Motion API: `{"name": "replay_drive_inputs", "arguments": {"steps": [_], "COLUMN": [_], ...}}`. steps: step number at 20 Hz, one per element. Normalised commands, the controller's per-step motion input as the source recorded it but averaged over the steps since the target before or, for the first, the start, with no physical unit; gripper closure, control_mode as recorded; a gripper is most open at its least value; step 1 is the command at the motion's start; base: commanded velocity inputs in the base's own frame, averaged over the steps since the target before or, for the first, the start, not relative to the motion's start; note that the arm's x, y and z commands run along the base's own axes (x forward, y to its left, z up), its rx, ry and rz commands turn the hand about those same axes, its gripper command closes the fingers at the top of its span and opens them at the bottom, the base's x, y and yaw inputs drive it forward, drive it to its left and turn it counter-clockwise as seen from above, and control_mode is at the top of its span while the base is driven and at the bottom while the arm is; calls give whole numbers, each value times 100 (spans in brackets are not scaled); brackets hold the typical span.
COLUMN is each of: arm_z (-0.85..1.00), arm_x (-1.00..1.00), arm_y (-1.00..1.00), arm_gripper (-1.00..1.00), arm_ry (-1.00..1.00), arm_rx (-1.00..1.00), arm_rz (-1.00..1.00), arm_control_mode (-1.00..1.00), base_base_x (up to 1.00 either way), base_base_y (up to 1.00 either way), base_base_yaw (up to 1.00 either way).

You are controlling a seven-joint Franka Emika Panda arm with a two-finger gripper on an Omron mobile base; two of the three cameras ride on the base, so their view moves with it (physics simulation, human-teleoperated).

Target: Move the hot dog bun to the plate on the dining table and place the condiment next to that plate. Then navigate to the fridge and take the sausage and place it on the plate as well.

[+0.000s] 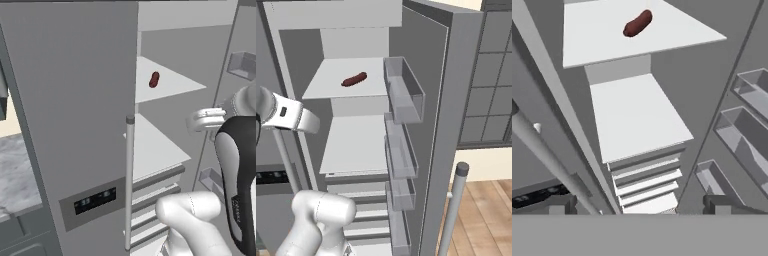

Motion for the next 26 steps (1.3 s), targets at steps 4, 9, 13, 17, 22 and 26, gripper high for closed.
{"name": "replay_drive_inputs", "arguments": {"steps": [4, 9, 13, 17, 22, 26], "arm_z": [16, 18, 11, 2, 0, 0], "arm_x": [84, 85, 84, 76, 50, 36], "arm_y": [-22, -9, 0, 0, 5, 16], "arm_gripper": [-100, -100, -100, -100, -100, -100], "arm_ry": [0, 0, 0, 0, -8, -12], "arm_rx": [0, 0, 0, 0, -1, -4], "arm_rz": [4, 0, 0, 0, 0, 0], "arm_control_mode": [-100, -100, -100, -100, -100, -100], "base_base_x": [0, 0, 0, 0, 0, 0], "base_base_y": [0, 0, 0, 0, 0, 0], "base_base_yaw": [0, 0, 0, 0, 0, 0]}}
